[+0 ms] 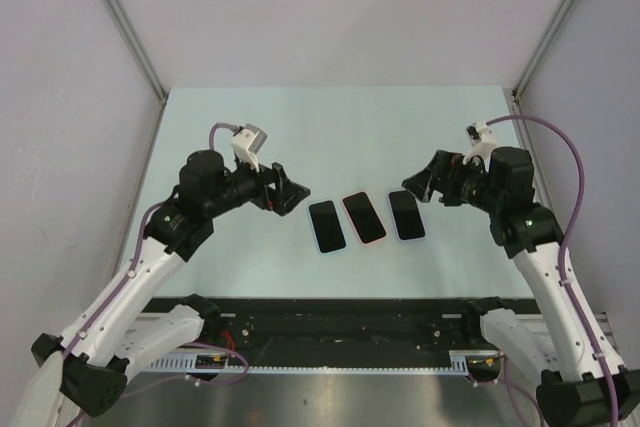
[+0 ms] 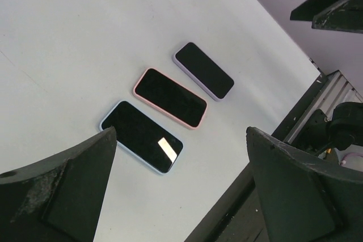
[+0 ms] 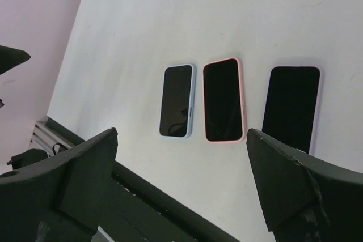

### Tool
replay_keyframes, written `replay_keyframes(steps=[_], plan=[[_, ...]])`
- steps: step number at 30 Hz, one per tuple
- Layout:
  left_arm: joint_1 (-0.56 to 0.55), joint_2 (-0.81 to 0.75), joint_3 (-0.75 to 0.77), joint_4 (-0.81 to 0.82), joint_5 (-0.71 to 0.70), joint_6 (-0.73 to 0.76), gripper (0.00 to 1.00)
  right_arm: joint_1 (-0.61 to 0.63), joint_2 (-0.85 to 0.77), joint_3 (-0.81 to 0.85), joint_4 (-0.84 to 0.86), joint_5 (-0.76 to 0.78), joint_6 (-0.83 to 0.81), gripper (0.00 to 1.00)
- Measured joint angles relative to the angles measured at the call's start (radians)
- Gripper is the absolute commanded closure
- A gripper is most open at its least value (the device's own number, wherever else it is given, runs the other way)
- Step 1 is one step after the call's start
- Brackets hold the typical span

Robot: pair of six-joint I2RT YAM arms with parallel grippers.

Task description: Put the phone into the phone case

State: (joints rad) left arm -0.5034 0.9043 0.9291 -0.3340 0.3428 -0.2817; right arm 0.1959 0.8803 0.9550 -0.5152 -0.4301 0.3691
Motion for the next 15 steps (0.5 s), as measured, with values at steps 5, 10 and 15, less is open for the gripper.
replay_keyframes(steps=[5, 10, 15], plan=[[0.0, -0.053, -0.031, 0.026, 0.0, 0.0, 0.0, 0.01, -0.118, -0.079, -0.009, 0.039, 0.087, 0.0], [0.0, -0.114, -0.083, 0.058, 0.002, -0.005, 0.0, 0.011, -0.216, -0.134, -0.014, 0.087, 0.167, 0.0], [0.0, -0.119, -0.085, 0.083, 0.01, -0.006, 0.0, 0.011, -0.26, -0.149, -0.01, 0.101, 0.198, 0.0]])
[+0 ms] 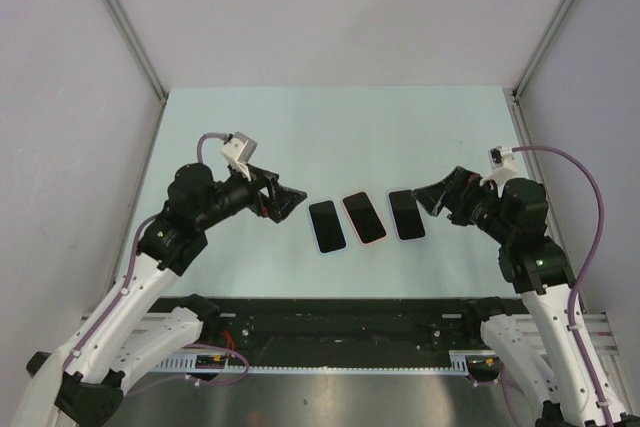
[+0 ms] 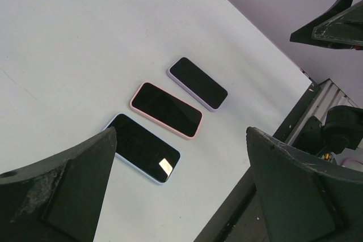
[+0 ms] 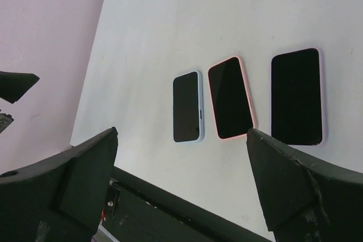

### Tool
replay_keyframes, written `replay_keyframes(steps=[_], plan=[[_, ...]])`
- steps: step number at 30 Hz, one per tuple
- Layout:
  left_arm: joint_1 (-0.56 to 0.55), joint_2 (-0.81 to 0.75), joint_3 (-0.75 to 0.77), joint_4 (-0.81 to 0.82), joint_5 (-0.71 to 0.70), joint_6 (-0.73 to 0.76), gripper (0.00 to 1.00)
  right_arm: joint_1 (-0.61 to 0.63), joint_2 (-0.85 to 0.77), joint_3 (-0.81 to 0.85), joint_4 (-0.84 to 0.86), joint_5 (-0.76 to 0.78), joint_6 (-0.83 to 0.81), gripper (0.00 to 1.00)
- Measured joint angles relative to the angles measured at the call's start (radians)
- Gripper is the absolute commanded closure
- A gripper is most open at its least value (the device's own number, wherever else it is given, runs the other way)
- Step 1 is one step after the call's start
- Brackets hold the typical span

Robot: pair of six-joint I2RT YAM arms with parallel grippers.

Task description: Put the phone into the phone case

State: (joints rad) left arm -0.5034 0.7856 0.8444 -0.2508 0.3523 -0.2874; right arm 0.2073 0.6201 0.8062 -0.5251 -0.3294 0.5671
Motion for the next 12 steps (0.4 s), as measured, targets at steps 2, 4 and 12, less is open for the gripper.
replay_keyframes(steps=[2, 4, 12], plan=[[0.0, 0.0, 0.0, 0.005, 0.0, 0.0, 0.0, 0.001, -0.01, 0.0, 0.006, 0.0, 0.003, 0.0], [0.0, -0.001, -0.001, 0.007, 0.0, 0.0, 0.0, 0.001, -0.013, 0.0, 0.016, -0.002, 0.003, 0.0], [0.0, -0.001, -0.001, 0.007, 0.002, 0.0, 0.0, 0.001, -0.026, 0.0, 0.047, -0.021, 0.005, 0.0]])
